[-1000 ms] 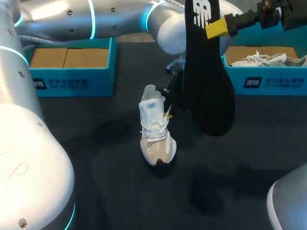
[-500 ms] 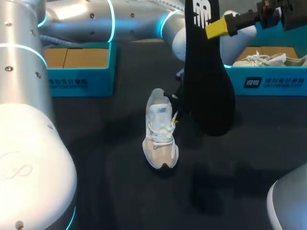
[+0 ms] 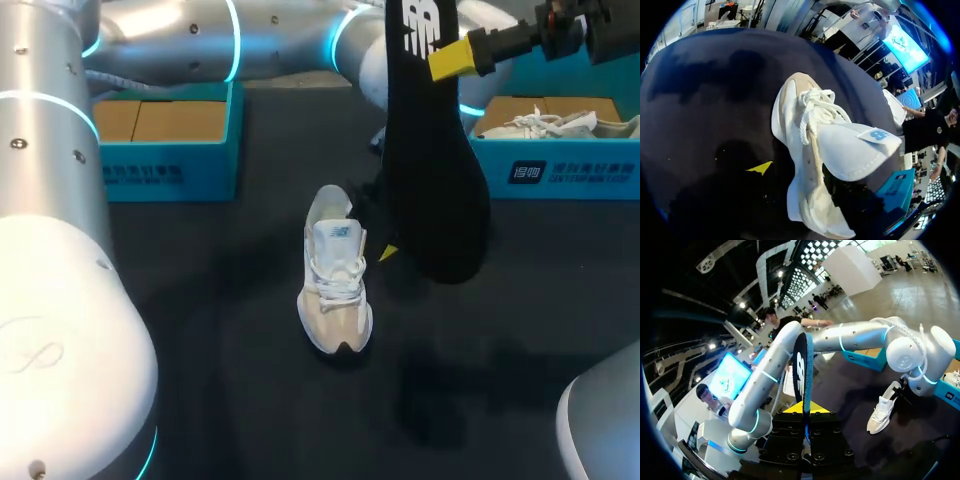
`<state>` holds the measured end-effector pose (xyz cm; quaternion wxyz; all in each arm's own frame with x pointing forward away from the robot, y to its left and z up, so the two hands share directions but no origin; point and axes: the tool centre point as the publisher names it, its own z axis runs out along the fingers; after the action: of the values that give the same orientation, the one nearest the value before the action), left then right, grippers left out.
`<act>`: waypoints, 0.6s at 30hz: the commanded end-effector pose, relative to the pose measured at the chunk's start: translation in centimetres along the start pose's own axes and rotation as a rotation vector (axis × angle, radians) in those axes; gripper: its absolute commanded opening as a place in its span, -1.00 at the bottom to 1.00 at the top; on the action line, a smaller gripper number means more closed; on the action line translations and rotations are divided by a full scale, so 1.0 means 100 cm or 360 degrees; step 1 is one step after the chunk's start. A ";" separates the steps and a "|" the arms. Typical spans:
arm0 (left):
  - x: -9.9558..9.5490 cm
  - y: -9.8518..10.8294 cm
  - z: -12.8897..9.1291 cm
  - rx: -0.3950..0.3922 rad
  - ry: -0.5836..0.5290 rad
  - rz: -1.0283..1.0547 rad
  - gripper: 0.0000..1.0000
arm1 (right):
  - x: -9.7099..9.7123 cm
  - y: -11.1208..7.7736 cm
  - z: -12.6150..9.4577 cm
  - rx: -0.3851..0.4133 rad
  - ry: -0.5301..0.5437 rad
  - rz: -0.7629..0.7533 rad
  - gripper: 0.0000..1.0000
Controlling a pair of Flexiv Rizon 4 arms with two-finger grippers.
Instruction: Take the shoe out of the shoebox, open the shoe tongue, remove and reinsert the insole, then place the shoe into the shoebox
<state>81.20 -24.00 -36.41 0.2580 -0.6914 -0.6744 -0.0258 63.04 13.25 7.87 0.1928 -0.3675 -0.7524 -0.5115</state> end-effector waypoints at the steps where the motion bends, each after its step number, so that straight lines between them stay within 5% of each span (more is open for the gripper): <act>1: 0.018 -0.004 -0.014 0.0005 -0.0199 0.0018 1.00 | 0.001 0.003 0.002 0.0008 -0.0003 0.0004 -1.00; 18: 0.043 -0.016 -0.092 -0.0011 -0.0785 0.0055 1.00 | 0.001 0.003 0.002 0.0008 -0.0003 0.0004 -1.00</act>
<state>83.43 -25.05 -28.16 0.1561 -0.6994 -0.6919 0.0884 63.04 13.24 7.87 0.1928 -0.3675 -0.7524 -0.5115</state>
